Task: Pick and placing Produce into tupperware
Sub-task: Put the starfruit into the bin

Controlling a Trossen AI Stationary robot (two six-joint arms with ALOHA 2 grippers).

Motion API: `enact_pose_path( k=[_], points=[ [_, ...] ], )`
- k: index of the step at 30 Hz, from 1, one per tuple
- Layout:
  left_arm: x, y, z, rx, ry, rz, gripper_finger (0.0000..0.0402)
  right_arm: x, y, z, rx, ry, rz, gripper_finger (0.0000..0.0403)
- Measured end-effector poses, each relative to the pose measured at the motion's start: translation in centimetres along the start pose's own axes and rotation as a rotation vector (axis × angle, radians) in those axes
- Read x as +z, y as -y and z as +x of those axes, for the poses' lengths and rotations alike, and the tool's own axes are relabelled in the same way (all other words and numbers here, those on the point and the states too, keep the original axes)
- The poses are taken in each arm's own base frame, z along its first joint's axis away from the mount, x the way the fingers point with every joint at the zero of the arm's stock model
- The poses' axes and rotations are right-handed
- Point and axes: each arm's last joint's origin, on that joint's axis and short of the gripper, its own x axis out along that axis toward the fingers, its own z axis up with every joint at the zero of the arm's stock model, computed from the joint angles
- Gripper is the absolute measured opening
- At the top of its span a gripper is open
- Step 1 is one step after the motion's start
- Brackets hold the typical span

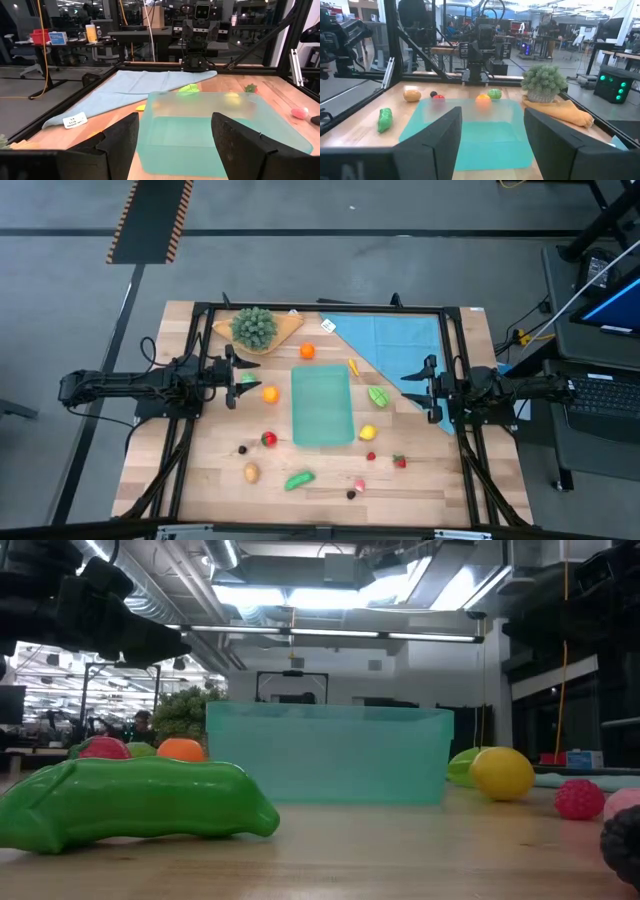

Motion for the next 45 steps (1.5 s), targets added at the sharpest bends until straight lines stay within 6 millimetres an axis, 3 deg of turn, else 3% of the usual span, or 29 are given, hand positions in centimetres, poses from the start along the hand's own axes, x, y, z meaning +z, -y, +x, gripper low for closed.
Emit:
enact_pose_path(
  k=[21,30,40,45],
  points=[
    [0.1,0.1,0.0,-0.036,0.007,-0.034,0.0243,-0.1,0.0,0.0,0.0,-0.005,0.018,0.0217],
    [0.9,0.2,-0.1,-0.087,0.093,-0.07,0.0243,0.2,0.1,0.0,-0.029,0.012,0.024,0.0217],
    [2.3,0.2,0.1,-0.091,0.106,-0.079,0.0243,3.2,0.3,-0.5,-0.031,0.032,-0.013,0.0217],
    [2.7,0.2,0.5,-0.085,0.084,-0.041,0.0243,4.3,0.5,-0.5,-0.074,-0.051,-0.059,0.0217]
  ],
)
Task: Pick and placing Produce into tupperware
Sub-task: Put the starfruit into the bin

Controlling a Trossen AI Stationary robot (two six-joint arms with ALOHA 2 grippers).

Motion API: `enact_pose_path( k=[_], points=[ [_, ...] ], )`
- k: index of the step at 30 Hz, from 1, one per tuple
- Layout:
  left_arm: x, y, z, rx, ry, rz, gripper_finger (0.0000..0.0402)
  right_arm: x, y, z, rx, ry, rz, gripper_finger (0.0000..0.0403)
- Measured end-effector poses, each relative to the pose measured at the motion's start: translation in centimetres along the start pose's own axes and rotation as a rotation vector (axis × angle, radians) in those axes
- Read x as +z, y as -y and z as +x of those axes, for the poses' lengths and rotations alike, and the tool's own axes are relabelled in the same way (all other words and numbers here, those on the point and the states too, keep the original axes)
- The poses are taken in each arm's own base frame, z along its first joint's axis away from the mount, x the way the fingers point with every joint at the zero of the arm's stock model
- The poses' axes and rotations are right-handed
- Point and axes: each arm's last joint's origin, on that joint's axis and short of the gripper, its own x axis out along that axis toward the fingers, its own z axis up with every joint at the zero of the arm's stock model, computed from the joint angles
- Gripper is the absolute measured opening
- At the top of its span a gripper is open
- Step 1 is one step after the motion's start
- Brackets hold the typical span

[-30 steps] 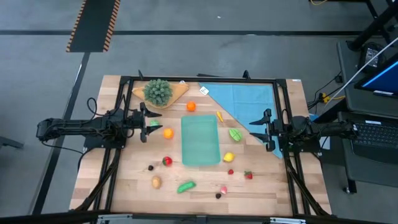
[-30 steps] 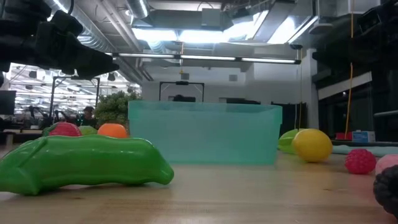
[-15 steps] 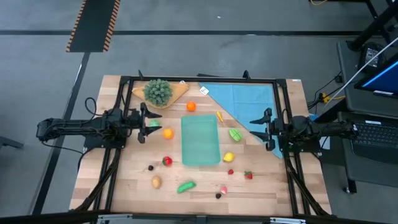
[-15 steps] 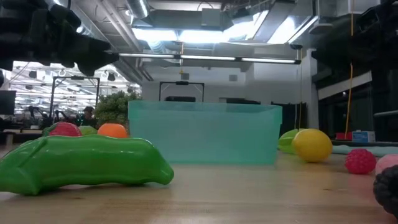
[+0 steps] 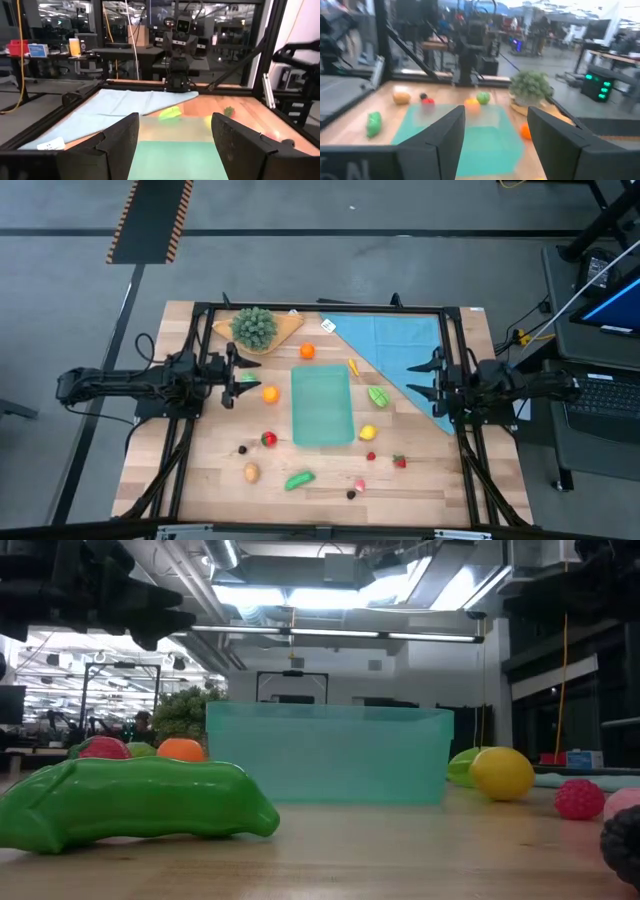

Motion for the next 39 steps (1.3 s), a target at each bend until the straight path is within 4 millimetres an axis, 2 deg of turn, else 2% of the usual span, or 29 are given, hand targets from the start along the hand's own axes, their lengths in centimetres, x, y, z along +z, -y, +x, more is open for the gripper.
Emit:
enact_pose_path(
  k=[3,9,16,26,31,39],
  points=[
    [1.0,-0.1,0.2,0.006,-0.009,-0.013,0.0243,0.7,0.1,0.1,-0.019,-0.044,0.005,0.0217],
    [2.6,-0.1,1.3,0.013,-0.147,-0.052,0.0243,1.6,0.1,0.7,-0.014,-0.142,0.04,0.0217],
    [3.1,-0.2,3.0,0.022,-0.313,-0.066,0.0243,2.7,0.0,2.0,-0.01,-0.25,0.04,0.0217],
    [4.9,0.5,5.2,-0.009,-0.441,-0.064,0.0243,4.8,-0.2,4.3,-0.014,-0.417,0.069,0.0217],
    [4.4,1.1,6.0,-0.009,-0.501,-0.047,0.0243,5.8,-0.3,5.3,-0.014,-0.429,0.068,0.0217],
    [3.4,1.4,6.8,-0.008,-0.558,-0.039,0.0243,5.8,-0.4,5.5,-0.013,-0.438,0.067,0.0217]
  ],
)
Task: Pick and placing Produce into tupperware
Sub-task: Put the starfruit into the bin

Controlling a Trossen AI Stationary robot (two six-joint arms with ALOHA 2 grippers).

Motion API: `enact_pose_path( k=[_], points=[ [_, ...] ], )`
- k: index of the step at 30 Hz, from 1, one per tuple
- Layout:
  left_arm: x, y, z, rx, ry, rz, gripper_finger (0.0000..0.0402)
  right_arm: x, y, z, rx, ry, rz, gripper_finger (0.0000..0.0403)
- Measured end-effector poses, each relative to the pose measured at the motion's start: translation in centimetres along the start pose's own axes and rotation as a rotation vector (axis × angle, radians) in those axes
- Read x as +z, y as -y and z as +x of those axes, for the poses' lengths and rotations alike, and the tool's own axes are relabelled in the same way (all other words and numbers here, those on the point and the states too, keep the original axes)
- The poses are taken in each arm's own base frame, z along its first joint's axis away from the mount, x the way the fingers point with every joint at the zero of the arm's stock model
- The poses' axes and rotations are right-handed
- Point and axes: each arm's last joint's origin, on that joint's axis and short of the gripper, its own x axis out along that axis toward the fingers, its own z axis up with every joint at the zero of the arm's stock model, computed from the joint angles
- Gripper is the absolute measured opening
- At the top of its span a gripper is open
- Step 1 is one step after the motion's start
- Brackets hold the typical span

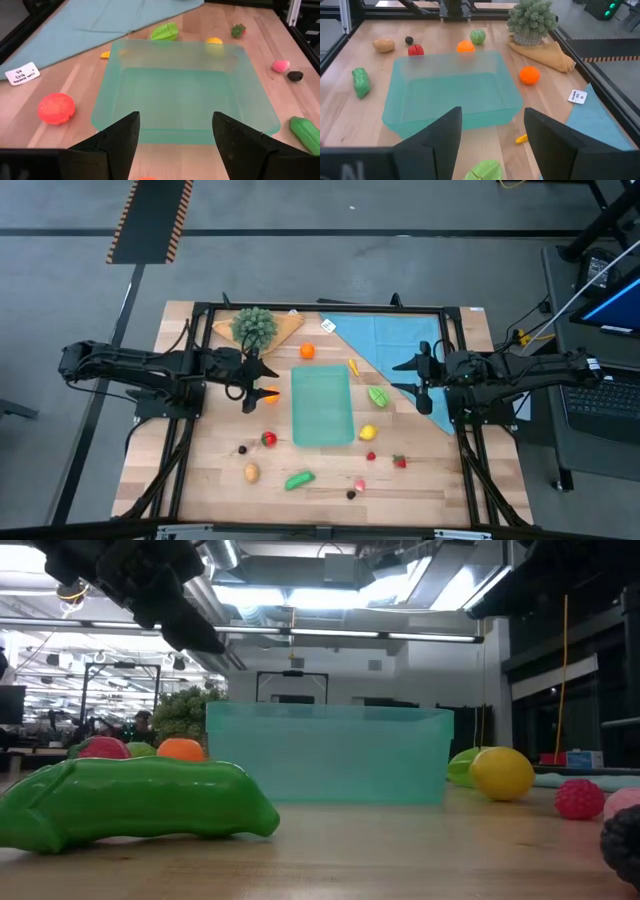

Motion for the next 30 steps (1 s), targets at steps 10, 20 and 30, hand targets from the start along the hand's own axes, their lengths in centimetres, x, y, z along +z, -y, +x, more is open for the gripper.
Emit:
enact_pose_path(
  k=[10,20,30],
  points=[
    [0.0,0.0,0.0,0.0,-0.001,-0.002,0.0243,-0.1,0.0,0.0,0.009,-0.015,-0.008,0.0223],
    [0.0,0.0,0.0,0.0,-0.001,-0.003,0.0243,-0.8,-0.1,0.3,0.007,-0.086,-0.026,0.0306],
    [0.0,0.0,0.0,0.0,-0.001,-0.002,0.0243,-1.2,-0.2,0.9,0.004,-0.147,-0.036,0.0359]
  ],
)
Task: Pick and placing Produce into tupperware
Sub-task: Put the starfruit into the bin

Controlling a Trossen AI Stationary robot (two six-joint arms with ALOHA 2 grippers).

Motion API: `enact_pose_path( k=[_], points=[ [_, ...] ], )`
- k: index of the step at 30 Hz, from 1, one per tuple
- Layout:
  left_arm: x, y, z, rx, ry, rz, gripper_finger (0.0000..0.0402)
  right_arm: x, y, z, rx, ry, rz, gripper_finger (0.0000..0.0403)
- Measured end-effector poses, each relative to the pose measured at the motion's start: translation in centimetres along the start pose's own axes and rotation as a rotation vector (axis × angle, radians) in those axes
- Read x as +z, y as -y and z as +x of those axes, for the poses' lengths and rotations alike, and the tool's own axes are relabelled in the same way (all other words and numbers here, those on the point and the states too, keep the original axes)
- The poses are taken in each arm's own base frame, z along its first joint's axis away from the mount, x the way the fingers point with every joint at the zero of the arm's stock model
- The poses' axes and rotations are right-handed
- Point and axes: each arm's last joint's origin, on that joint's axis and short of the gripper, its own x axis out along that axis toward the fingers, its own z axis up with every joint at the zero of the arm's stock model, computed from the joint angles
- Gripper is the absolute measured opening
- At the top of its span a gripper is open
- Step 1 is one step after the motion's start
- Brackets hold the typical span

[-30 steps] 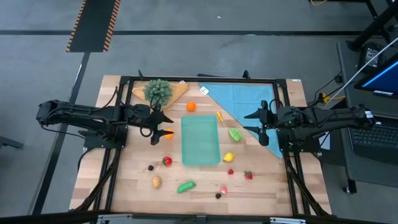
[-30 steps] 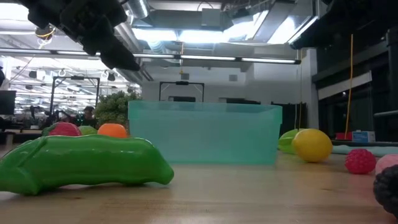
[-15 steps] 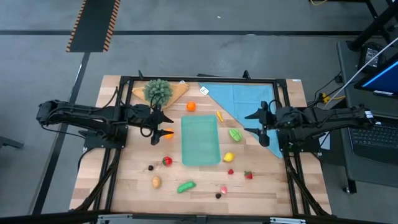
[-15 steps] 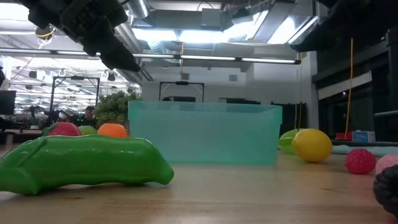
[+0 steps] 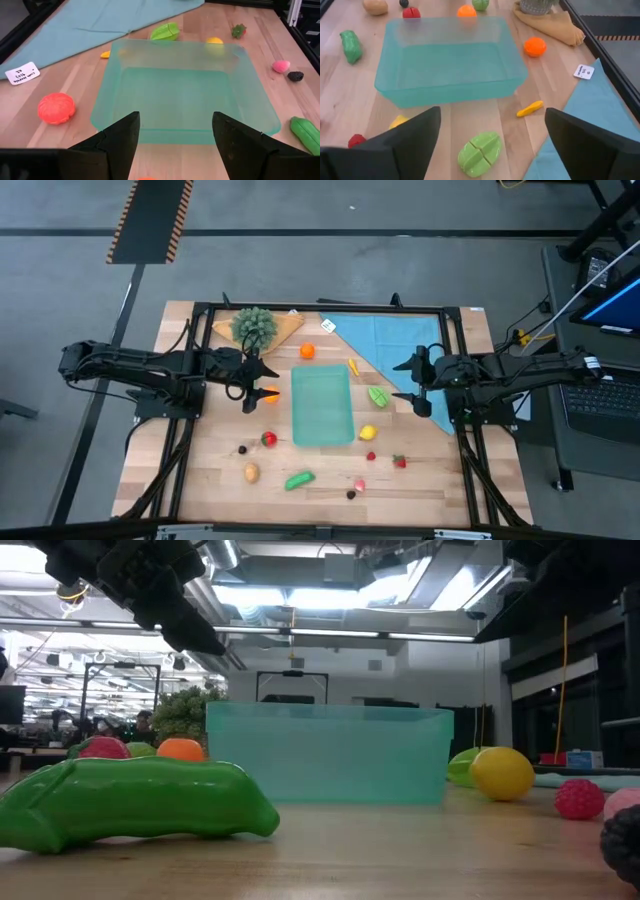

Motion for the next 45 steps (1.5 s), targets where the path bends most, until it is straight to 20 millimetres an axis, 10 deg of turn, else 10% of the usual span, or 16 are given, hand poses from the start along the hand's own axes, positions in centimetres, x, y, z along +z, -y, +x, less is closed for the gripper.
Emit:
enact_pose_path(
  k=[15,31,45],
  points=[
    [0.0,0.0,0.0,0.001,0.002,0.063,0.0243,-1.3,-0.6,2.9,-0.018,-0.249,0.188,0.036],
    [0.0,0.0,0.0,0.001,0.001,0.063,0.0243,4.6,-1.5,6.6,-0.126,-0.491,0.354,0.036],
    [0.0,0.0,0.0,0.001,0.0,0.064,0.0243,4.4,-1.8,8.8,-0.086,-0.585,0.206,0.036]
  ],
)
